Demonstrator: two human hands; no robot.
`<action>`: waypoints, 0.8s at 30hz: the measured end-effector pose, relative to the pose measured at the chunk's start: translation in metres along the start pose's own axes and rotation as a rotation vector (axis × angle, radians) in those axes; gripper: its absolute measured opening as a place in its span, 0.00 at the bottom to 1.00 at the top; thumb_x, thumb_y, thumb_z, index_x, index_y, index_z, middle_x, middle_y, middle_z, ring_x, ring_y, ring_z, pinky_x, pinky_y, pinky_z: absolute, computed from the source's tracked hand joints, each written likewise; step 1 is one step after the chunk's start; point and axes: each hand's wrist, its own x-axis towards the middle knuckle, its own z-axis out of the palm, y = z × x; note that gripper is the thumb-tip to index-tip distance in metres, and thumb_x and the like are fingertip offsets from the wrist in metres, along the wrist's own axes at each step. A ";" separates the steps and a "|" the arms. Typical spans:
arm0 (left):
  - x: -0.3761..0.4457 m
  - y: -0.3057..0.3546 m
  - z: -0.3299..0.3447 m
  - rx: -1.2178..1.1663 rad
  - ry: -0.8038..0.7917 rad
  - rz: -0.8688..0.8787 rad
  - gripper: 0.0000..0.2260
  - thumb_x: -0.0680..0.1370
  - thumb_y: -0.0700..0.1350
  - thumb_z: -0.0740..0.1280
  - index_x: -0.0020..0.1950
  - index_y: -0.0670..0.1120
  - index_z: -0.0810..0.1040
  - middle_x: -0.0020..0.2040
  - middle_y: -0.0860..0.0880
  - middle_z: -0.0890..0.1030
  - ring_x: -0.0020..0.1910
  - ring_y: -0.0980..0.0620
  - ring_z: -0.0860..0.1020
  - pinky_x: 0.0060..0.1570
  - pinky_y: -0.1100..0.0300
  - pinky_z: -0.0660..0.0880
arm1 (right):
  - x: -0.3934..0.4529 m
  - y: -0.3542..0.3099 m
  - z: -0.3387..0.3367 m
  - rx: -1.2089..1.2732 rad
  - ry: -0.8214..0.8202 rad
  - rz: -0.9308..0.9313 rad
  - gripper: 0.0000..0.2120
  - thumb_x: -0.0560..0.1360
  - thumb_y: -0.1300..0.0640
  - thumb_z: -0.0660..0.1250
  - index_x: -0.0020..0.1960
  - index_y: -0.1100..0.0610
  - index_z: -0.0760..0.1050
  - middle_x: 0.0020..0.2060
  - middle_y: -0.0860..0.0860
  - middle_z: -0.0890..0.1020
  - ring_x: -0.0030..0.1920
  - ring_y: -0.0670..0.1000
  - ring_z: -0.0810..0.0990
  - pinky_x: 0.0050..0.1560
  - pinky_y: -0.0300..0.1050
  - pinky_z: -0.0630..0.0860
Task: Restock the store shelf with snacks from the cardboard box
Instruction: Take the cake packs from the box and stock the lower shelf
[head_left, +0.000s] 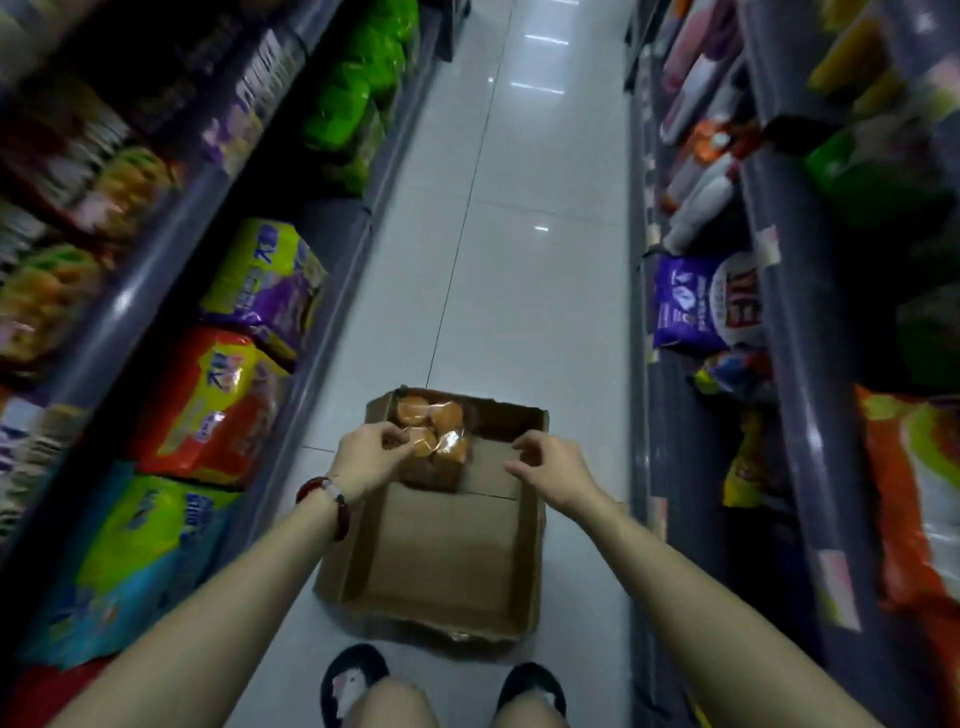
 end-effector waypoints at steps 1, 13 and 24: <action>0.016 -0.019 0.016 -0.031 0.014 0.007 0.11 0.77 0.47 0.69 0.56 0.44 0.80 0.50 0.48 0.81 0.51 0.51 0.79 0.50 0.60 0.75 | 0.017 0.013 0.020 0.027 -0.005 -0.018 0.20 0.74 0.49 0.71 0.63 0.56 0.75 0.55 0.51 0.80 0.54 0.48 0.78 0.54 0.42 0.77; 0.156 -0.117 0.124 -0.001 0.162 0.288 0.08 0.77 0.48 0.68 0.54 0.48 0.81 0.49 0.54 0.80 0.48 0.56 0.77 0.43 0.69 0.71 | 0.199 0.125 0.191 0.257 0.009 -0.152 0.45 0.60 0.40 0.79 0.70 0.49 0.63 0.66 0.48 0.73 0.66 0.50 0.72 0.65 0.49 0.72; 0.163 -0.122 0.116 -0.070 0.231 0.275 0.07 0.76 0.46 0.69 0.53 0.48 0.82 0.48 0.56 0.81 0.49 0.57 0.77 0.45 0.71 0.70 | 0.187 0.122 0.239 0.411 0.236 -0.125 0.34 0.65 0.54 0.79 0.66 0.49 0.68 0.63 0.46 0.76 0.64 0.46 0.73 0.65 0.48 0.74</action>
